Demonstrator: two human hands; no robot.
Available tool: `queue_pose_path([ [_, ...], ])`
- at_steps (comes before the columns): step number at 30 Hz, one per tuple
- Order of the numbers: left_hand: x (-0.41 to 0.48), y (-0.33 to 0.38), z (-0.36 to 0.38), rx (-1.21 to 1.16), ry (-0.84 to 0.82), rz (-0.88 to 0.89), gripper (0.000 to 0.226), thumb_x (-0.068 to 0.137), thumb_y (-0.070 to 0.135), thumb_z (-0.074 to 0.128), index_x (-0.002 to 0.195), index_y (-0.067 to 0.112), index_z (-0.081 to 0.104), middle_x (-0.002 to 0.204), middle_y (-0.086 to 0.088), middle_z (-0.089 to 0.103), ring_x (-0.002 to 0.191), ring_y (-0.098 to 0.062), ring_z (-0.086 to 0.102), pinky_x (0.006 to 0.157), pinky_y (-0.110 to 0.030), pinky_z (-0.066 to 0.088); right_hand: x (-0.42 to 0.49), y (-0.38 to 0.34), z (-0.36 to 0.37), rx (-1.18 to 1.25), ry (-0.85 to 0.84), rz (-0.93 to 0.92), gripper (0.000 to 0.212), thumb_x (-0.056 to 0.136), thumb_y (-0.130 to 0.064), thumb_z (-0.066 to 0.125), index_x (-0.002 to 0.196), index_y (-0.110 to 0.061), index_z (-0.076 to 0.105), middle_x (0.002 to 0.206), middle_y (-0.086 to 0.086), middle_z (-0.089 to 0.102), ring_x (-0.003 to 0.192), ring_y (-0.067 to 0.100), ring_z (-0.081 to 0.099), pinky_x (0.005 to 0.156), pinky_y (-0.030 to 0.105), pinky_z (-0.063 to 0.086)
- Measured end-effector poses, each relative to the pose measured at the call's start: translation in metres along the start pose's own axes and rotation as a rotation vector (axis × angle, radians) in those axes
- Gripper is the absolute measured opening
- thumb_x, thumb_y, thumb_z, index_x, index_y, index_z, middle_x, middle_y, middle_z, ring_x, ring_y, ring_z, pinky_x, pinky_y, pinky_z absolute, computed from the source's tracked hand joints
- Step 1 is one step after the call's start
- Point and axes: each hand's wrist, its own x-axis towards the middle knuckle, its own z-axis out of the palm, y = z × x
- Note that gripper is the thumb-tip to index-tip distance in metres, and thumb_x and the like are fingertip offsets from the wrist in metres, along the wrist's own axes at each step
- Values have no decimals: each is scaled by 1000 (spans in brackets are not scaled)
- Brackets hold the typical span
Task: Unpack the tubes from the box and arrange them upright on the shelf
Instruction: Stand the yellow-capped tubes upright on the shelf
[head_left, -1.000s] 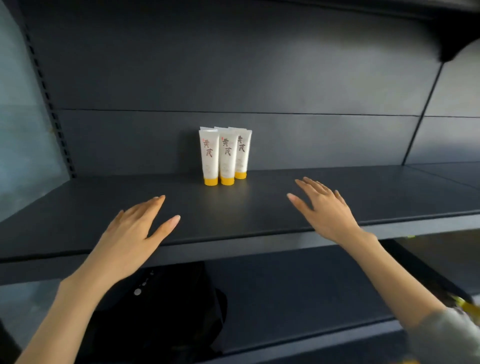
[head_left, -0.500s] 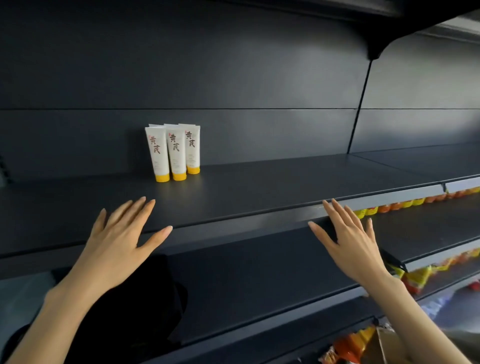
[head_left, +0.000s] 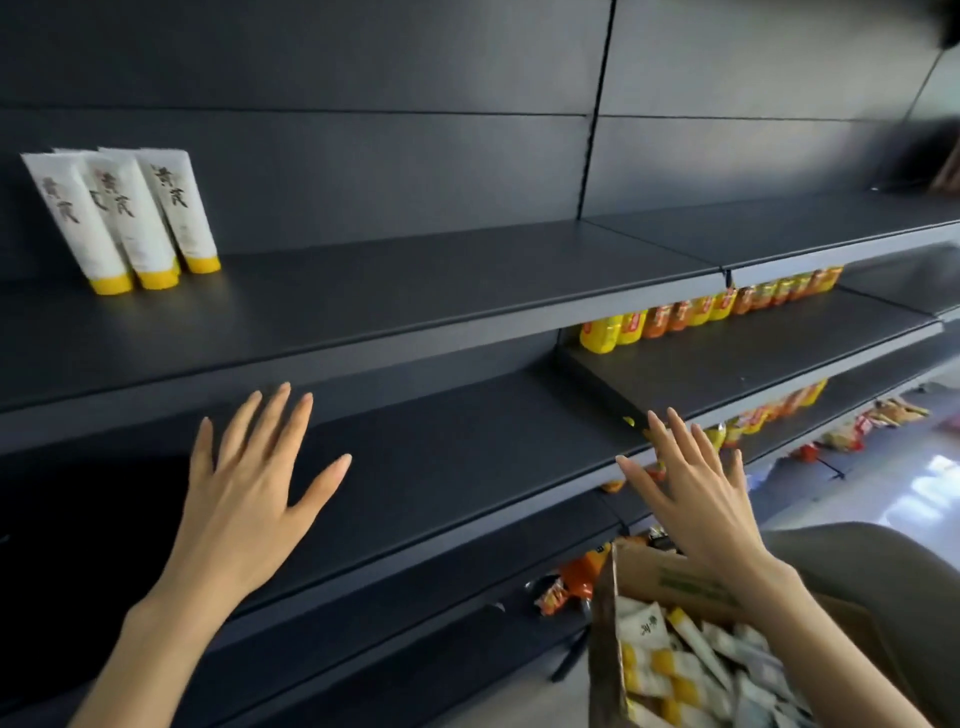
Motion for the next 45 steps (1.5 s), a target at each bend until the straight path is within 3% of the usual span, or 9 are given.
queue_pose_path([
  [7, 3, 65, 61, -85, -162, 101, 90, 80, 71, 8, 148, 14, 24, 156, -3, 23, 145, -20, 16, 116, -47, 11, -31, 72, 40, 19, -121, 155, 80, 83, -71, 14, 151, -31, 0, 160, -6, -1, 147, 18, -1, 115, 55, 2],
  [12, 11, 94, 122, -124, -389, 172, 83, 88, 72, 17, 150, 18, 18, 158, 2, 18, 146, -15, 10, 118, -43, 8, -62, 110, 74, 108, -205, 364, 75, 87, -67, 21, 152, -29, 10, 160, -5, 5, 147, 18, 5, 115, 54, 5],
  [18, 28, 130, 193, -159, -597, 268, 83, 82, 65, 14, 151, 19, 16, 158, 3, 16, 146, -13, 9, 118, -41, 8, -96, 143, 121, 183, -298, 620, 74, 90, -65, 26, 151, -26, 14, 160, -2, 10, 147, 19, 10, 115, 54, 8],
  [24, 45, 175, 250, -177, -690, 432, 85, 81, 67, 8, 151, 20, 14, 159, 1, 13, 146, -15, 8, 118, -40, 6, -112, 156, 166, 297, -299, 819, 73, 91, -63, 29, 151, -21, 19, 159, 2, 17, 145, 21, 17, 116, 52, 16],
  [33, 44, 224, 325, -52, -854, 640, 88, 77, 71, -4, 151, 24, 3, 160, 2, 1, 146, -15, 0, 118, -42, 3, -111, 153, 250, 491, -315, 958, 75, 93, -59, 36, 150, -15, 19, 157, 8, 20, 144, 21, 21, 115, 34, 19],
  [45, 47, 287, 414, -69, -914, 735, 83, 80, 69, -1, 151, 27, 3, 160, 5, 3, 146, -17, 1, 117, -43, 3, -59, 197, 356, 676, -332, 1084, 76, 91, -54, 49, 145, -5, 26, 148, 16, 32, 135, 29, 34, 106, 38, 31],
])
